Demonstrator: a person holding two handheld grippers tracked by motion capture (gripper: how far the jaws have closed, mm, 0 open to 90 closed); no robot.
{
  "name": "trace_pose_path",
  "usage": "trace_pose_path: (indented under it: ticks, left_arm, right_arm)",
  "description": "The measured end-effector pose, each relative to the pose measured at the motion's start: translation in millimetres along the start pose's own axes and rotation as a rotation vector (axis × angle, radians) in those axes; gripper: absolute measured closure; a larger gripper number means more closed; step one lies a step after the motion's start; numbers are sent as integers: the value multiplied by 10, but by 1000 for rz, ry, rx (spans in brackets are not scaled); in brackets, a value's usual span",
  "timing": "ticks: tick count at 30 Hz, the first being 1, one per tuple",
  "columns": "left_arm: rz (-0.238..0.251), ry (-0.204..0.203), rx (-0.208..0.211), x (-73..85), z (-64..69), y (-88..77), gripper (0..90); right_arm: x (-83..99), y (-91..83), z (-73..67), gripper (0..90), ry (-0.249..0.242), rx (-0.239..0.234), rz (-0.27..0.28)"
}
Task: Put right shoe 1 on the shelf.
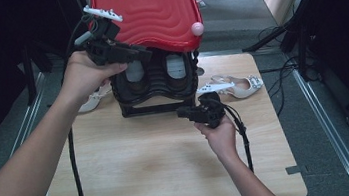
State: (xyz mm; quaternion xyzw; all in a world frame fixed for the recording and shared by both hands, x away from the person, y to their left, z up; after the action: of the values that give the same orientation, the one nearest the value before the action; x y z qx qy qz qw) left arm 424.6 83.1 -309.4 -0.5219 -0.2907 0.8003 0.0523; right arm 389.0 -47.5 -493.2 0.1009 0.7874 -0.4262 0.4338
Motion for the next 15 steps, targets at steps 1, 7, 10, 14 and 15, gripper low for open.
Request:
trace_pose_path:
  ticks: [1, 7, 10, 14, 15]
  left_arm:
    - [3, 3, 4, 47, 18, -4, 653]
    - [3, 8, 12, 410, 81, 44, 627]
    - [4, -6, 22, 597, 72, 88, 614]
    - [10, -36, 28, 835, 24, 138, 602]
    - [10, -49, 25, 894, 5, 152, 597]
  right_arm:
    - [11, -17, 2, 818, -2, 2, 7]
    - [109, -125, 41, 869, 52, -57, 31]
    - [182, -154, 64, 864, 58, -48, 20]
    - [319, -172, 98, 822, 73, -43, -23]
    - [357, -172, 96, 823, 65, -47, -36]
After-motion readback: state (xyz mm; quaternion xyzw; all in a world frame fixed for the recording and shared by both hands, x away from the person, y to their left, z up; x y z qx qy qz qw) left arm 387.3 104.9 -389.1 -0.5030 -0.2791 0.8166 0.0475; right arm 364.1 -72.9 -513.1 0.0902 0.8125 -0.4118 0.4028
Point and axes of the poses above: each handheld gripper's, and its own axes: y roughly forward along the jaws, x roughly out of its underside, z roughly to its right, the point moved 10 cm from there along y, roughly forward along the jaws, and after that the axes turned 12 degrees about x, right-handed, at the moved point
